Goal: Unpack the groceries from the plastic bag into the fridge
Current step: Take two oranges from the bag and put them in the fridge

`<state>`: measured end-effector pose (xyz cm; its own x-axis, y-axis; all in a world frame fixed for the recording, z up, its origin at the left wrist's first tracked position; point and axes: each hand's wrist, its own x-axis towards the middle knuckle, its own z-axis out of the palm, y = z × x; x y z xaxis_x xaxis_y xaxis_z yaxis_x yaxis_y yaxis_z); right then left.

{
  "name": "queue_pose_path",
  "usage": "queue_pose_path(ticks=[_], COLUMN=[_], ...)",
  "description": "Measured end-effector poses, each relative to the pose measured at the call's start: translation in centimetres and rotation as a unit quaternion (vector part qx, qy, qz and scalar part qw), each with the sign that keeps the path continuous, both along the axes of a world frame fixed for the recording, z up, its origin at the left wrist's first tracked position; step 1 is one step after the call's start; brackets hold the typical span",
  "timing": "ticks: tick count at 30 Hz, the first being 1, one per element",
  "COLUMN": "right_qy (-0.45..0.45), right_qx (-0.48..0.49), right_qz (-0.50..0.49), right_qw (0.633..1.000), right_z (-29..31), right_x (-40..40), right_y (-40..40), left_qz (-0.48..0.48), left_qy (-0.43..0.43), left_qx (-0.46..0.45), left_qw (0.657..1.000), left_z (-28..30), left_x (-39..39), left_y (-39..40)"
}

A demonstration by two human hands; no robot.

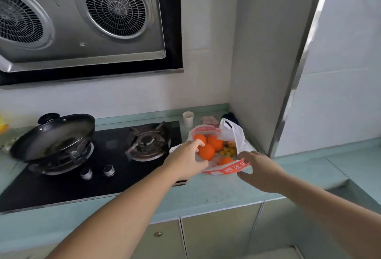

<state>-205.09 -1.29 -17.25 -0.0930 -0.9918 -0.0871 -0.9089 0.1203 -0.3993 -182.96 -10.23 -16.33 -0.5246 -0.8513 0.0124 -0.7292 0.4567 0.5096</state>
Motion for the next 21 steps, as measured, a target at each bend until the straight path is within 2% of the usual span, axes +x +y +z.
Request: queue_pose_path(ticks=[7, 12, 18, 21], right_qy=[-0.063, -0.084, -0.072, -0.089], right_qx=[-0.013, 0.039, 0.079, 0.113], right_qz=[-0.003, -0.055, -0.118, -0.106], right_qw=[0.998, 0.994, 0.987, 0.984], right_z=[-2.8, -6.5, -11.0, -13.4], right_x=[0.9, 1.5, 0.5, -0.3], right_y=[-9.2, -14.9, -18.6, -19.4], left_qz=[-0.014, -0.037, -0.071, -0.098], left_qy=[0.016, 0.048, -0.031, -0.064], left_qx=[0.055, 0.111, 0.08, 0.081], left_qw=[0.998, 0.992, 0.994, 0.99], left_z=[-5.3, -9.6, -14.4, -15.9], left_x=[-4.1, -6.7, -8.6, -9.8], left_y=[-10.0, -16.1, -19.9, -21.1])
